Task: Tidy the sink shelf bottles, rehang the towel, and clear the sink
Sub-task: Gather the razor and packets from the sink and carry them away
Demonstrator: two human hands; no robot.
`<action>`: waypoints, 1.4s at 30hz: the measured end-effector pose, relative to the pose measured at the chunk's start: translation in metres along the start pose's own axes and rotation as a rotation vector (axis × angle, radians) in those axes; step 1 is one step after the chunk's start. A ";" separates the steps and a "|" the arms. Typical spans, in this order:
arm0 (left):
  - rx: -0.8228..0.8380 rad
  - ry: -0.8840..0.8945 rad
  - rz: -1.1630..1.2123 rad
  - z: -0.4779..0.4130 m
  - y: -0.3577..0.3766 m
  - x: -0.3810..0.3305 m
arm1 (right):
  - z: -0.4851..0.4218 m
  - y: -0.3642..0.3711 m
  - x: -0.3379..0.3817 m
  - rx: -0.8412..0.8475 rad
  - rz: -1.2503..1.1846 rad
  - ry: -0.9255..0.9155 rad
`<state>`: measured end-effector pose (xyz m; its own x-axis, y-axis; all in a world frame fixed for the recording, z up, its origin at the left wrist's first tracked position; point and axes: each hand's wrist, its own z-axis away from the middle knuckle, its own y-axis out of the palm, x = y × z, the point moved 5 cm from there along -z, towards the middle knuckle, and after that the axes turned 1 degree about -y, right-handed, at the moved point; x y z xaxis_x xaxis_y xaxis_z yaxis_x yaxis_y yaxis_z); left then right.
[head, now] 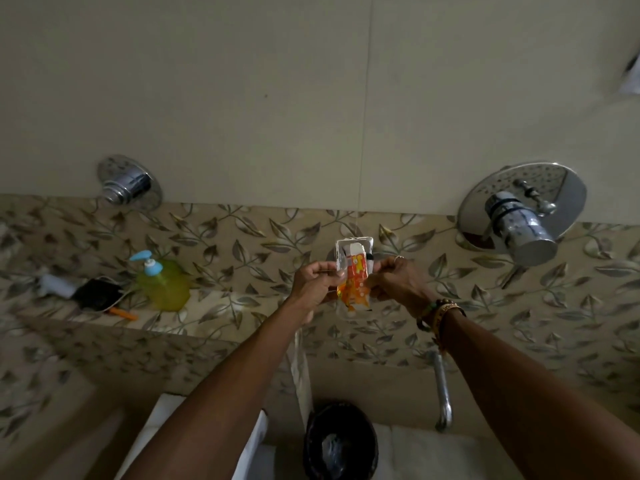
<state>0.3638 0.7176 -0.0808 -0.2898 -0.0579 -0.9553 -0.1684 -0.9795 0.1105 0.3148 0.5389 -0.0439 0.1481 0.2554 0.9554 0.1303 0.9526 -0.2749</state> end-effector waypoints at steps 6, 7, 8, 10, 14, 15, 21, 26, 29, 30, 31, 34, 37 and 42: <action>-0.003 -0.051 -0.006 -0.002 -0.008 0.025 | -0.002 0.012 -0.025 0.038 0.012 0.050; 0.000 -0.058 -0.009 -0.003 -0.009 0.029 | -0.003 0.014 -0.029 0.039 0.010 0.057; 0.004 -0.064 -0.015 -0.005 -0.011 0.032 | -0.003 0.016 -0.033 0.039 0.010 0.064; 0.017 -0.078 -0.031 -0.010 -0.012 0.039 | -0.004 0.019 -0.041 0.032 0.005 0.089; 0.049 -0.109 -0.039 -0.023 -0.019 0.050 | -0.011 0.026 -0.050 0.022 0.022 0.137; 0.057 -0.119 -0.036 -0.027 -0.021 0.054 | -0.012 0.029 -0.051 0.027 0.037 0.140; 0.117 -0.163 -0.044 -0.052 -0.029 0.077 | -0.022 0.040 -0.067 -0.004 0.086 0.197; 0.122 -0.207 -0.104 -0.056 -0.033 0.110 | -0.020 0.050 -0.107 -0.012 0.065 0.299; 0.098 -0.242 -0.106 -0.056 -0.037 0.138 | -0.019 0.058 -0.138 -0.007 0.039 0.371; 0.080 -0.261 -0.111 -0.055 -0.039 0.150 | -0.019 0.062 -0.148 0.001 0.038 0.395; 0.058 -0.279 -0.110 -0.053 -0.040 0.162 | -0.018 0.066 -0.159 0.009 0.031 0.426; -0.038 -0.319 -0.137 -0.047 -0.042 0.198 | -0.010 0.080 -0.196 -0.005 -0.015 0.523; -0.137 -0.362 -0.178 -0.043 -0.044 0.232 | -0.005 0.093 -0.234 -0.040 -0.070 0.533; -0.237 -0.444 -0.208 -0.034 -0.042 0.273 | 0.002 0.113 -0.287 -0.048 0.053 0.517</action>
<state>0.3238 0.7362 -0.3558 -0.6516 0.1786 -0.7372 -0.0622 -0.9812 -0.1826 0.2851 0.5731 -0.3491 0.6191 0.1770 0.7651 0.1520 0.9288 -0.3380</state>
